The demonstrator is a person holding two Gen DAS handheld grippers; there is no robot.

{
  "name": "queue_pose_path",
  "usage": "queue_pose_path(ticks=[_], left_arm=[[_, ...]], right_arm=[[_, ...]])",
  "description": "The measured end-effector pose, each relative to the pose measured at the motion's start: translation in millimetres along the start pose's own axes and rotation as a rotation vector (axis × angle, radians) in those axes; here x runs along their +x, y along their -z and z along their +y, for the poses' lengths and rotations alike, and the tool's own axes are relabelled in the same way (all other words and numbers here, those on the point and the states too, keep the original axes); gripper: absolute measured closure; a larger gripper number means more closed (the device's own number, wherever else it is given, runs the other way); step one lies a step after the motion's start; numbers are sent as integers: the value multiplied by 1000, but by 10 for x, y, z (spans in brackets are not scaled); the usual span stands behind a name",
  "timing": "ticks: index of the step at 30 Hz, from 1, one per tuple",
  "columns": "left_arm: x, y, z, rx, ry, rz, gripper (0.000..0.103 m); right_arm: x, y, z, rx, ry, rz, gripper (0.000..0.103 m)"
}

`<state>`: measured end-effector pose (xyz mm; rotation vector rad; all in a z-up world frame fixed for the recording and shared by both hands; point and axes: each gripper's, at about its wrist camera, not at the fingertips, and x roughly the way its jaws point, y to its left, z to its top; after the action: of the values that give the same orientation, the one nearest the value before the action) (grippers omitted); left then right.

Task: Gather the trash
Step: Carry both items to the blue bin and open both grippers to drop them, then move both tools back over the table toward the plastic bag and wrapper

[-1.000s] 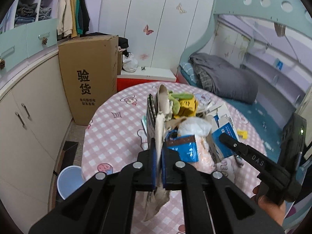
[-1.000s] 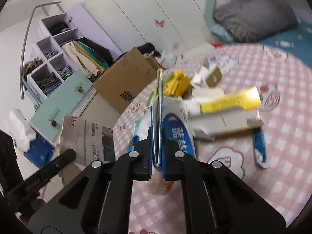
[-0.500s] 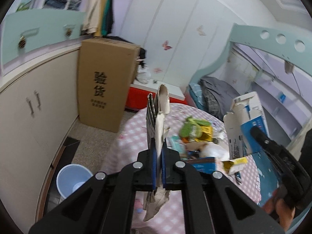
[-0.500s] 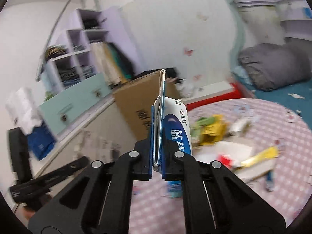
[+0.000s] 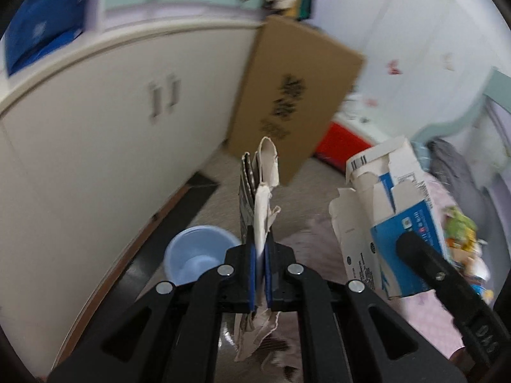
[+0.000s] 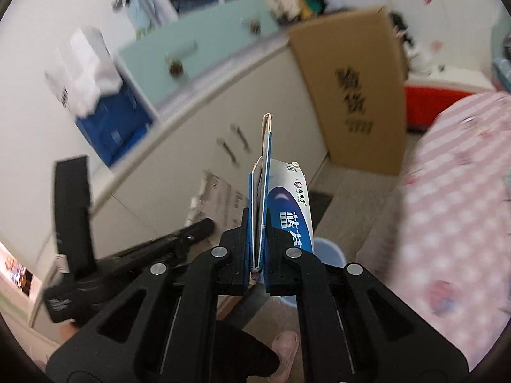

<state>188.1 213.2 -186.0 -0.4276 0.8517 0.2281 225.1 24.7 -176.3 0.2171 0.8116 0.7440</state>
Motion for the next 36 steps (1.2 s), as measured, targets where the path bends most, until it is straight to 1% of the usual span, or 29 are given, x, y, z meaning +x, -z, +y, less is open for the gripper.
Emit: queue_pose_path(ticks=[2,3,4,5,6,7,9,12,15,18,22,28,29,30,31,32,33,34,36], left_arm=[[143,-28,222,-25,-42,15,98],[204,-46,313,-38,-56,20,98],[282,-74,400,-52,-73,28,98],[352,-92,464,-61,-91,38,98],[403,-96,508,-68,-103,45,98],[478,-119,562,-75,-113,57,98],[593,-140,616,-84,-116,77,98],[734,-113,636,-79,-113,108,98],[843,-73,621,-72,-115,132,98],[933,-57,595,-70,-119,153,97],[1023,-84,520,-58,-110,171,96],[1051,-198,355,-44,-91,153,95],[1039,-220,331,-45,-95,142,90],[1030,-234,318,-51,-104,130,83],[1021,-246,318,-61,-116,120,48],[1006,-259,322,-76,-126,102,24],[982,-264,327,-83,-133,83,22],[958,-268,330,-87,-146,72,22],[916,-261,322,-89,-148,79,22]], right_arm=[[306,11,12,1,-5,27,94],[527,15,-8,3,-13,51,92],[654,27,16,-2,-15,65,89],[817,45,8,-15,13,81,77],[955,63,-14,-19,45,94,48],[1027,78,-30,-14,52,104,40],[1115,115,-56,-7,72,115,40],[1135,175,-113,27,72,135,40],[1069,206,-130,19,122,126,39],[978,193,-139,-1,170,96,36],[880,152,-104,-43,223,46,36],[692,71,-88,-47,249,-48,35],[662,59,-97,-43,250,-61,35],[634,47,-107,-37,250,-74,35],[596,36,-121,-31,253,-89,35],[574,29,-133,-29,256,-94,34],[563,21,-145,-24,257,-91,34],[538,16,-163,-16,254,-92,34],[493,22,-170,-10,258,-95,34]])
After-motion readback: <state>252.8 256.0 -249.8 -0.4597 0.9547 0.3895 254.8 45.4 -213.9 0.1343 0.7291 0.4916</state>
